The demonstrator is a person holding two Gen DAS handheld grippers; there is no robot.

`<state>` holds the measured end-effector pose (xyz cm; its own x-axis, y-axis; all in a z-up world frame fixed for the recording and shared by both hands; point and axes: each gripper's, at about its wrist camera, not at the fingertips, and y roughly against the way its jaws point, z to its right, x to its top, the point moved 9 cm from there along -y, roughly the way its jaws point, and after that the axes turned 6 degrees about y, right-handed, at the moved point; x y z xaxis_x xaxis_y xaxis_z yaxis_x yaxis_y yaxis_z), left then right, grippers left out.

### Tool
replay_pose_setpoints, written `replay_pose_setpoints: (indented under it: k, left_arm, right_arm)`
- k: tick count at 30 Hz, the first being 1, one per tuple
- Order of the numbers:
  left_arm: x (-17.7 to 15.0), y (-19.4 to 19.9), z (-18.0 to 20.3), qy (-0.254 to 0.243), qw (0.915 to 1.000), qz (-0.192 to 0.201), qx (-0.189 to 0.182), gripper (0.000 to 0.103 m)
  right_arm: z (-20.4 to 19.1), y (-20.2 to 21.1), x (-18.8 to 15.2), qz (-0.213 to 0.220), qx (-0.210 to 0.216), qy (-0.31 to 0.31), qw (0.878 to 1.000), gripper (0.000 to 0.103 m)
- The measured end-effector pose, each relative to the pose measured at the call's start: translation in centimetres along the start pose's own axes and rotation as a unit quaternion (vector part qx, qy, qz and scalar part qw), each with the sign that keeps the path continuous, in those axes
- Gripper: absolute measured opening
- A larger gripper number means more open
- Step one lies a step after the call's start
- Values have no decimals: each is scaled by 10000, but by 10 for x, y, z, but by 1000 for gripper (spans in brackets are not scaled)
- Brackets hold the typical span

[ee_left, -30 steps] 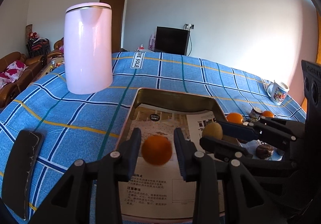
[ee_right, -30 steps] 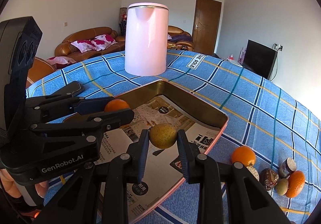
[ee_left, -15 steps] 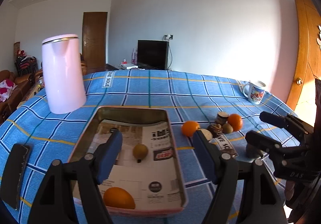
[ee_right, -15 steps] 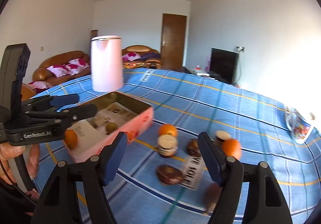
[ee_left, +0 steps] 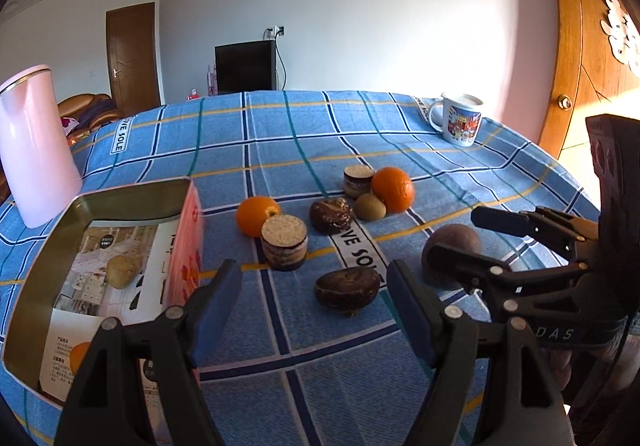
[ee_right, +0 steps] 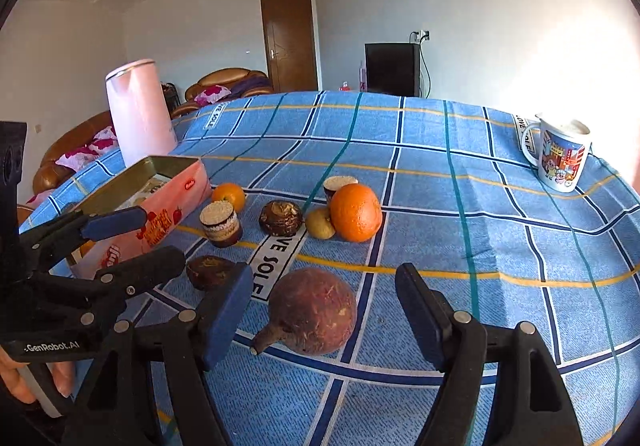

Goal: Organize fruits
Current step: 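Grasp the purple passion fruit with the right tool while the left tool grasps a dark brown cake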

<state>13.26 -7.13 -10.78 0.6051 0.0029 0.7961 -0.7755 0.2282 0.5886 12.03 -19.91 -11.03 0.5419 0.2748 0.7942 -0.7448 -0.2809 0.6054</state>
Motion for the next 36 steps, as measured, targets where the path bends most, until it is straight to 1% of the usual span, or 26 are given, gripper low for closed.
replay_pose_setpoints:
  k: [1,3,5,7,8,9,10,11,13,14,16,18,21,23,26,27,28,31,32,35,36]
  left_arm:
    - [-1,-2,1,-14,10000,-41,5,77]
    - [-3,-6,5,-56,9999,-105,22,77]
    - [-6,-10,8,-122,9997,-187,31,77]
    - [-7,-13,14,-214,9994,-270,-10,76]
    - [-9,-16,17,-252,9990,-355,-52,76]
    - [-11,-21,19,-269,9983,-499,-127,76]
    - [-13,-24,19,-226,9977,-609,-179,75]
    - [-14,-26,19,-195,9974,-664,-189,75]
    - [-16,-30,21,-206,9963,-795,-234,70]
    - [-18,-32,21,-211,9958,-870,-195,69]
    - [-19,-37,24,-183,9946,-997,-233,65]
    - [-21,-42,23,-90,9933,-1129,-235,65]
    - [-21,-43,25,-88,9928,-1167,-239,65]
    - [-21,-44,27,-141,9927,-1185,-191,66]
    - [-21,-47,29,-157,9920,-1232,-216,73]
    - [-20,-48,30,-161,9915,-1262,-271,78]
    - [-20,-49,31,-156,9911,-1281,-313,81]
    - [-19,-50,30,-125,9911,-1284,-344,81]
    - [-19,-50,30,-120,9911,-1278,-350,81]
    - [-18,-48,26,-67,9919,-1231,-298,74]
    - [-17,-46,24,-20,9925,-1195,-263,65]
  right_arm:
    - [-1,-5,-4,-134,55,-9,9999,75]
    - [0,-7,-4,-180,112,-62,9998,75]
    - [1,-12,-8,-339,214,-124,9991,73]
    - [-1,-18,-11,-501,411,-183,9977,62]
    - [-2,-19,-12,-531,541,-215,9969,60]
    - [-2,-18,-12,-519,632,-262,9963,54]
    - [0,-18,-12,-495,647,-318,9962,51]
    - [1,-17,-12,-473,619,-373,9963,51]
    - [5,-14,-12,-384,519,-455,9969,51]
    - [6,-13,-11,-353,484,-459,9971,51]
    - [6,-12,-10,-333,452,-435,9975,51]
    - [5,-12,-11,-336,449,-438,9975,51]
    - [8,-12,-10,-305,433,-490,9974,51]
    - [8,-12,-10,-291,392,-483,9976,51]
    - [7,-12,-10,-292,368,-466,9978,51]
    - [8,-12,-10,-290,369,-489,9977,51]
    - [9,-11,-10,-282,368,-522,9976,51]
    - [13,-9,-10,-230,311,-600,9975,51]
    - [13,-9,-10,-220,310,-596,9975,51]
    - [13,-9,-10,-217,318,-605,9974,51]
    - [13,-9,-10,-207,319,-609,9974,51]
